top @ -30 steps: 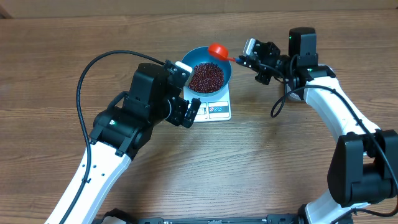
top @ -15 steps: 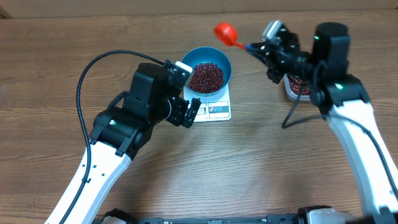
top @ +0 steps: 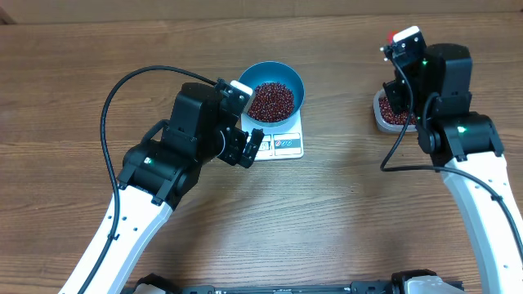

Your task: Scoop item into bowl and weigh 150g on scale

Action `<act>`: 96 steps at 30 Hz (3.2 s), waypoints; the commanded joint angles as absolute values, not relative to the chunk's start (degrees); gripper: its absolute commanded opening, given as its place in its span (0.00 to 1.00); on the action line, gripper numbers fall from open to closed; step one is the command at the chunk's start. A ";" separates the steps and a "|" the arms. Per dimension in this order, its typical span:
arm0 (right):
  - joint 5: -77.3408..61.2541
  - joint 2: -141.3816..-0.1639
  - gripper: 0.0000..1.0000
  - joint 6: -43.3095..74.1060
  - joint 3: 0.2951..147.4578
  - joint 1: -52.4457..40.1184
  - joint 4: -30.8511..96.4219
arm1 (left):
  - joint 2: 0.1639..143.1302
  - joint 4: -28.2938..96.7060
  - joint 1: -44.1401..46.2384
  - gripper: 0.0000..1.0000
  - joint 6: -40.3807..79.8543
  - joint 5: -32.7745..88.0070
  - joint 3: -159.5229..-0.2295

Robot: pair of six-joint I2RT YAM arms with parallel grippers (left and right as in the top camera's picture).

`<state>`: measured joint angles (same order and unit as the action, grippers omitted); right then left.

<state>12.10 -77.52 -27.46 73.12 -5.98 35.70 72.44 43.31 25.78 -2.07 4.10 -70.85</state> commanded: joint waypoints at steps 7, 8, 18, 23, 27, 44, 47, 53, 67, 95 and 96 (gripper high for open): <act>18.33 -84.38 0.04 -20.38 73.19 -1.30 38.85 | 72.75 43.29 25.52 1.00 -3.01 4.49 -70.48; 18.39 -85.30 0.04 -19.66 73.19 -0.75 39.51 | 72.75 43.29 25.52 1.00 -3.01 4.49 -70.48; 14.76 -89.08 0.04 -17.32 73.17 0.82 46.89 | 72.75 43.29 25.52 0.99 -3.01 4.49 -70.48; 11.88 -89.43 0.04 -17.26 72.40 0.84 46.98 | 72.75 43.29 25.52 1.00 -3.01 4.49 -70.48; 11.88 -90.72 0.04 -17.04 71.88 1.28 45.93 | 72.75 43.29 25.52 1.00 -3.01 4.49 -70.48; -1.74 -95.29 0.04 -16.62 71.57 2.44 45.39 | 72.75 43.29 25.52 1.00 -3.01 4.49 -70.48; -6.13 -95.29 0.04 -16.47 71.57 2.87 45.54 | 72.75 43.29 25.52 1.00 -3.01 4.49 -70.48; -12.27 -95.29 0.04 -16.49 71.57 6.22 46.68 | 72.75 43.29 25.52 1.00 -3.01 4.49 -70.48; -32.34 -96.31 0.04 -16.49 71.57 19.64 50.22 | 72.75 43.29 25.52 1.00 -3.01 4.49 -70.48; -43.92 -101.84 0.04 -16.47 71.57 30.48 50.13 | 72.75 43.29 25.52 1.00 -3.01 4.49 -70.48; -44.64 -101.84 0.04 -16.49 71.57 31.22 50.52 | 72.75 43.29 25.52 1.00 -3.01 4.47 -70.48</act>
